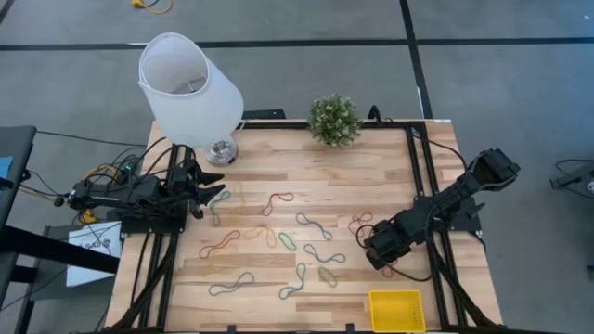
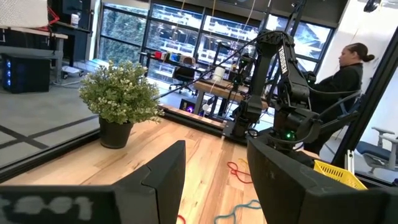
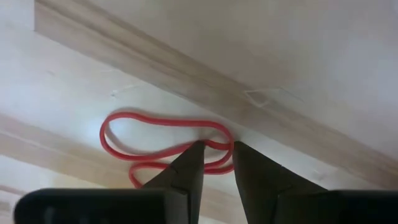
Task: Pick and place rubber bands into bin
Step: Put the red rubber band into the yellow basket
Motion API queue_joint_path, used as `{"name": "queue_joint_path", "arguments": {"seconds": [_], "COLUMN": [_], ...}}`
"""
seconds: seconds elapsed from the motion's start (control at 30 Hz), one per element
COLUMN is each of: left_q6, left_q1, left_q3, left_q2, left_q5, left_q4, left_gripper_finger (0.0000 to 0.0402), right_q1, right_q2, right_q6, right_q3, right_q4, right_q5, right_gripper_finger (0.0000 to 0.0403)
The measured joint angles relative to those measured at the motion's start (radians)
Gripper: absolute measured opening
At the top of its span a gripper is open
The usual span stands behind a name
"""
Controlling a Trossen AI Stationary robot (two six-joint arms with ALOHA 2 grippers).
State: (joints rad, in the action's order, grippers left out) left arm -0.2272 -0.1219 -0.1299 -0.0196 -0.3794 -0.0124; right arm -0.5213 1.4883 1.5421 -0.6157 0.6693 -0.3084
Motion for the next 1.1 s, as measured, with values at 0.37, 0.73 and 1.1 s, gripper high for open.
{"name": "queue_joint_path", "arguments": {"seconds": [0.37, 0.73, 1.1], "left_q6": [0.000, -0.001, -0.001], "left_q1": [0.000, 0.000, 0.000], "left_q3": [0.000, 0.000, 0.000], "left_q2": [0.000, 0.000, 0.000], "left_q5": [0.001, 0.001, 0.008], "left_q4": [0.000, 0.000, 0.000], "left_gripper_finger": [0.0162, 0.0162, 0.0162], "right_q1": [0.000, -0.050, -0.275], "right_q2": [0.002, -0.061, 0.009], "right_q6": [-0.057, -0.067, 0.348], "right_q3": [-0.044, -0.454, -0.683], "right_q4": [0.019, 0.414, 0.482], "right_q5": [0.006, 0.078, 0.117], "right_gripper_finger": [0.0005, 0.0001, 0.0000]}}
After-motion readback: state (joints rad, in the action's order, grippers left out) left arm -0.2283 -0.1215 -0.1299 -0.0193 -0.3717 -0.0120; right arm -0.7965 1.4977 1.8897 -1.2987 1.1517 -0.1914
